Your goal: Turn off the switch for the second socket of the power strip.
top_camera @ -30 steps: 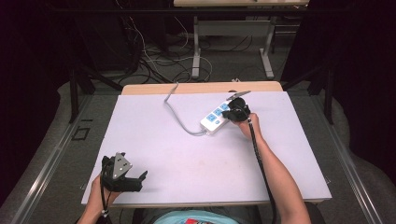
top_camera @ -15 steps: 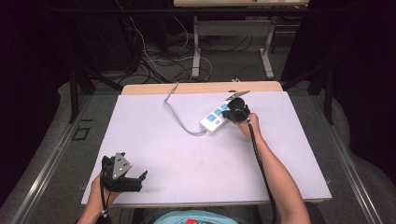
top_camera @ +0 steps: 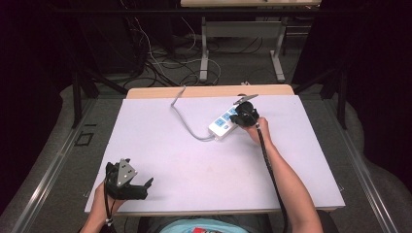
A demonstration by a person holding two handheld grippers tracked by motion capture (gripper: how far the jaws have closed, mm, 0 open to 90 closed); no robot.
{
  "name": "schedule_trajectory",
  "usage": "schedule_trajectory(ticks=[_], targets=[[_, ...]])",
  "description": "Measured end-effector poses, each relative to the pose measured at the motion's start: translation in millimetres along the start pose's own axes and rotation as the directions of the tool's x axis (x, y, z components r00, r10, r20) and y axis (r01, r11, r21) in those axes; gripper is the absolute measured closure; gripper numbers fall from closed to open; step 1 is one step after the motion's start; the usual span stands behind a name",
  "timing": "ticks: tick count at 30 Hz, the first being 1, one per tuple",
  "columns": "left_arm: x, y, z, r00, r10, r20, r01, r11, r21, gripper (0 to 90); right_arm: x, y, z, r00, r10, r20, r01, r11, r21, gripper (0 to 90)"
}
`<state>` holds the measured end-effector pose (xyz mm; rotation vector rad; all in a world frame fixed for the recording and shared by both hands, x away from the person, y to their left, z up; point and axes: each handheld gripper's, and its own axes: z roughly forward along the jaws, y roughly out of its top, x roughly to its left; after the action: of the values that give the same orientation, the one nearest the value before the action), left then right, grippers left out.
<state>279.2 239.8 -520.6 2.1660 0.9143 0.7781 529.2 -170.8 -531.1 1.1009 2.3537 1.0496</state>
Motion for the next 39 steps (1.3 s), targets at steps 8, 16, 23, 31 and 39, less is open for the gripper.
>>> schedule_trajectory(ticks=[8, 16, 23, 31, 39], targets=[[-0.2, -0.3, 0.0, 1.0000, 0.000, 0.000, 0.000, 1.0000, -0.005, 0.8, 1.6, 0.5, -0.2, 0.9999, -0.010, 0.010, 0.010, 0.9999, -0.002, 87.3], [-0.2, -0.4, -0.1, 1.0000, 0.002, -0.001, -0.002, 1.0000, -0.006, 0.8, 1.2, 0.4, -2.7, 0.9999, 0.006, 0.013, -0.006, 0.9999, 0.009, 82.6], [0.1, -0.6, -0.2, 1.0000, 0.002, -0.004, -0.002, 1.0000, -0.005, 0.8, 2.0, 2.1, -7.3, 1.0000, 0.003, -0.002, -0.004, 0.9999, -0.017, 69.9], [0.0, -0.8, -1.1, 1.0000, -0.003, -0.003, 0.003, 1.0000, 0.001, 0.8, 0.5, 3.4, -20.6, 0.9993, 0.006, -0.036, -0.006, 1.0000, -0.006, 49.1], [0.0, -0.8, -0.5, 1.0000, -0.001, -0.004, 0.001, 1.0000, -0.002, 0.8, 0.0, 1.1, -37.4, 0.9963, 0.041, -0.076, -0.041, 0.9991, -0.002, 30.9]])
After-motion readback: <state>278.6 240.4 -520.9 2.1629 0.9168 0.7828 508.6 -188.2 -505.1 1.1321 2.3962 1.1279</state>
